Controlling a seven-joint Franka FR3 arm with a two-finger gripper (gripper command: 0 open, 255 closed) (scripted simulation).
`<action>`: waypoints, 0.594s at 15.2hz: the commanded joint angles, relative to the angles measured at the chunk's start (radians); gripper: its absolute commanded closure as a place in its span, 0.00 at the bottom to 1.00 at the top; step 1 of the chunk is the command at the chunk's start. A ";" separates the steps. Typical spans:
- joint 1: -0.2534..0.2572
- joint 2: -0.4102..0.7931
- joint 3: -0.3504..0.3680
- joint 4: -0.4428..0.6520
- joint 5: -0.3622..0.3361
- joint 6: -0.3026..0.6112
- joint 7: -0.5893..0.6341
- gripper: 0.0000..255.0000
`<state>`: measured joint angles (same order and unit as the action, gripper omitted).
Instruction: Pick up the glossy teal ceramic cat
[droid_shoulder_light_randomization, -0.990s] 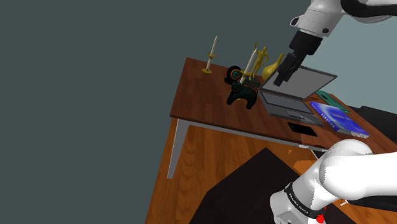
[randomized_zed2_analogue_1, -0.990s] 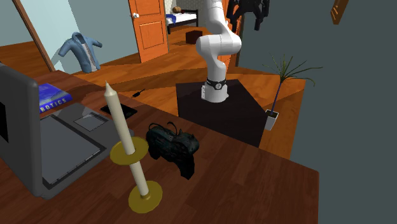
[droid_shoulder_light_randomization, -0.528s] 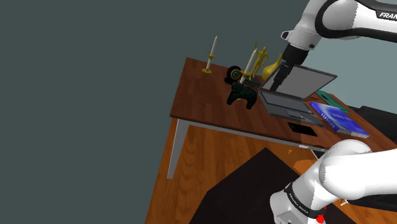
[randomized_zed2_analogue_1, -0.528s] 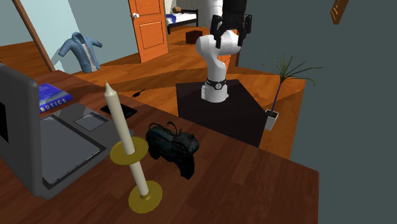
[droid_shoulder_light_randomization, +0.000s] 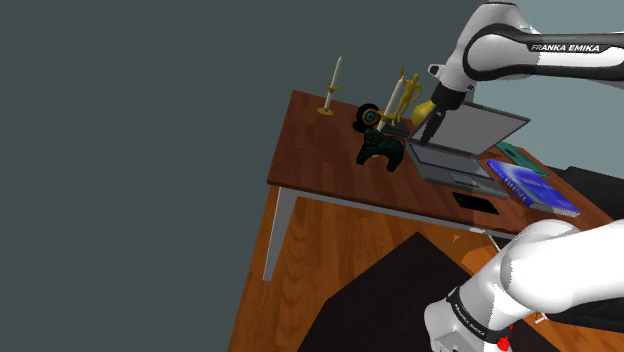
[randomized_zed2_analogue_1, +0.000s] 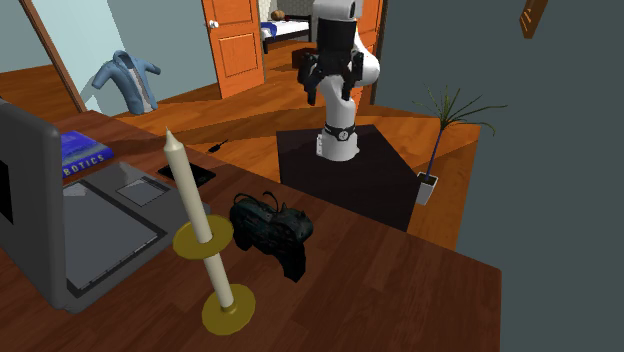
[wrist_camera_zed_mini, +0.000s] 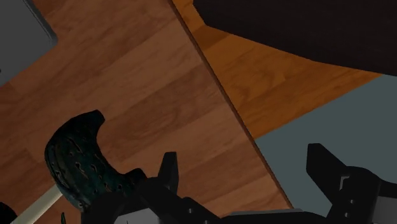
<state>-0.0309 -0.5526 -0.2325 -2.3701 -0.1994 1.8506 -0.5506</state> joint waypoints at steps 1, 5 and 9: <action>-0.001 0.057 -0.035 0.017 -0.021 0.052 -0.061 0.00; 0.000 0.179 -0.100 0.062 -0.042 0.151 -0.175 0.00; 0.005 0.316 -0.158 0.129 -0.036 0.244 -0.295 0.00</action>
<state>-0.0277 -0.2707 -0.3771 -2.2580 -0.2373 2.0712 -0.8139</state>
